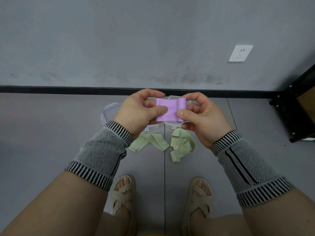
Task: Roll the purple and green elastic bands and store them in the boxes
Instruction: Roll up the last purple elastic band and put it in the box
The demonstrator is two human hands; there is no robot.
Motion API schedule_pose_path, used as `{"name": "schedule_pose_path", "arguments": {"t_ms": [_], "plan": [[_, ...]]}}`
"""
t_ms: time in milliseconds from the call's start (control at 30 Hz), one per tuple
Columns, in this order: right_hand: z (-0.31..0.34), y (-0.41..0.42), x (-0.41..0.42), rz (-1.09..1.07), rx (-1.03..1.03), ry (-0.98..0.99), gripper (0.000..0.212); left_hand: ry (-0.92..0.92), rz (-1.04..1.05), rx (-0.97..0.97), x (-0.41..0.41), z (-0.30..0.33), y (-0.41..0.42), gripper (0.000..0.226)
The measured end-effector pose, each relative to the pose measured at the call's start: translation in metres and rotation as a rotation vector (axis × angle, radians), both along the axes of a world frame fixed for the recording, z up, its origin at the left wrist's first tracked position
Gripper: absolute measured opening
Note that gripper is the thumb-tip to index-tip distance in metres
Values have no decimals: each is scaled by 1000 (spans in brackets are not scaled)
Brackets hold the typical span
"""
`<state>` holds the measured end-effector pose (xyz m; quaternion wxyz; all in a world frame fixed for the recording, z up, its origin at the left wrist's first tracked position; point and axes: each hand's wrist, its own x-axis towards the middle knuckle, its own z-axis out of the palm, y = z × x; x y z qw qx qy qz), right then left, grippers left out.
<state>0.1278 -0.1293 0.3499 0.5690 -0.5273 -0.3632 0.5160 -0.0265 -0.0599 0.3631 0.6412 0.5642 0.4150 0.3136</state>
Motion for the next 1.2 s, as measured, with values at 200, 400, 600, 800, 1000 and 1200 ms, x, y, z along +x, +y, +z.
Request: {"name": "schedule_pose_path", "arguments": {"t_ms": [200, 400, 600, 800, 1000, 1200], "plan": [[-2, 2, -5, -21, 0, -47, 30, -19, -20, -24, 3, -1, -3, 23], [-5, 1, -8, -20, 16, -193, 33, -20, -52, -116, 2, -4, -3, 16], [-3, 1, -13, 3, 41, -264, 37, -84, -29, -243, 3, -2, -2, 12], [-5, 2, -17, -3, 46, -386, 42, -48, -11, -251, 5, -3, -4, 6], [-3, 0, -14, 12, 17, -237, 34, -3, 53, -157, 1, -5, 1, 16], [-7, -2, -12, 33, -9, -209, 35, 67, 58, 11, 6, -5, -5, 12]]}}
